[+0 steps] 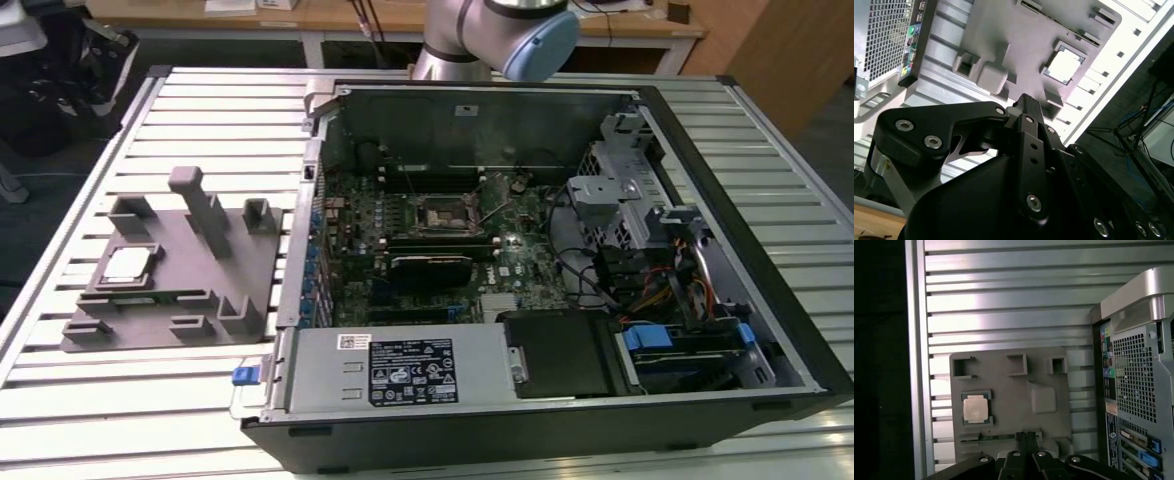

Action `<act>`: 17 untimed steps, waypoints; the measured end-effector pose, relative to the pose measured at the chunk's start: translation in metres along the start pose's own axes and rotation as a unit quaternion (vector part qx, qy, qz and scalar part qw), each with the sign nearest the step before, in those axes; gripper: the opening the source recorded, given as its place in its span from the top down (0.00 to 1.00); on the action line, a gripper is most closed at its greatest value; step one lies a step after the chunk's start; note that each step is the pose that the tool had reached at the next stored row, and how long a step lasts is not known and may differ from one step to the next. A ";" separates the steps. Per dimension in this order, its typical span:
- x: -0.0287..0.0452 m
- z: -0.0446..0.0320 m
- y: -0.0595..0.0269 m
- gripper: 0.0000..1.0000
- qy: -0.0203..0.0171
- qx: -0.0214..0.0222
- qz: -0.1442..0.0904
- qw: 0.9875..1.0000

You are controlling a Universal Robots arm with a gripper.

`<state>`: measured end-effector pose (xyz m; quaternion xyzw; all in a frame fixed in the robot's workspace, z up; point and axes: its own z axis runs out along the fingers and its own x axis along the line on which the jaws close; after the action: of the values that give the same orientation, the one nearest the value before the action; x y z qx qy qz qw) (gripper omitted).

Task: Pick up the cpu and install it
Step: 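Reach for the cpu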

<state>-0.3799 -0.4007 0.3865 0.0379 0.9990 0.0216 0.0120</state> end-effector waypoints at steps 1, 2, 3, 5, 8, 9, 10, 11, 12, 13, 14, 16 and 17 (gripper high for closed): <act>0.0029 0.0001 -0.0003 0.89 0.000 0.000 0.000 1.000; 0.0058 0.0002 -0.0005 0.89 0.000 0.000 0.000 1.000; 0.0086 0.0003 -0.0007 0.89 0.000 0.000 0.000 1.000; 0.0138 0.0005 -0.0011 0.89 0.000 0.000 0.000 1.000; 0.0222 0.0007 -0.0017 0.89 0.000 0.000 0.000 1.000; 0.0250 0.0009 -0.0020 0.89 0.000 0.000 0.000 1.000; 0.0279 0.0010 -0.0022 0.89 0.000 0.000 0.000 1.000; 0.0307 0.0011 -0.0024 0.89 0.000 0.000 0.000 1.000; 0.0333 0.0012 -0.0026 0.89 0.000 0.000 0.000 1.000; 0.0359 0.0012 -0.0028 0.89 0.000 0.000 0.000 1.000; 0.0385 0.0013 -0.0030 0.89 0.000 0.000 0.000 1.000; 0.0430 0.0015 -0.0034 0.89 0.000 0.000 0.000 1.000; 0.0452 0.0016 -0.0036 0.89 0.000 0.000 0.000 1.000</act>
<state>-0.4252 -0.4008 0.3837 0.0379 0.9990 0.0217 0.0120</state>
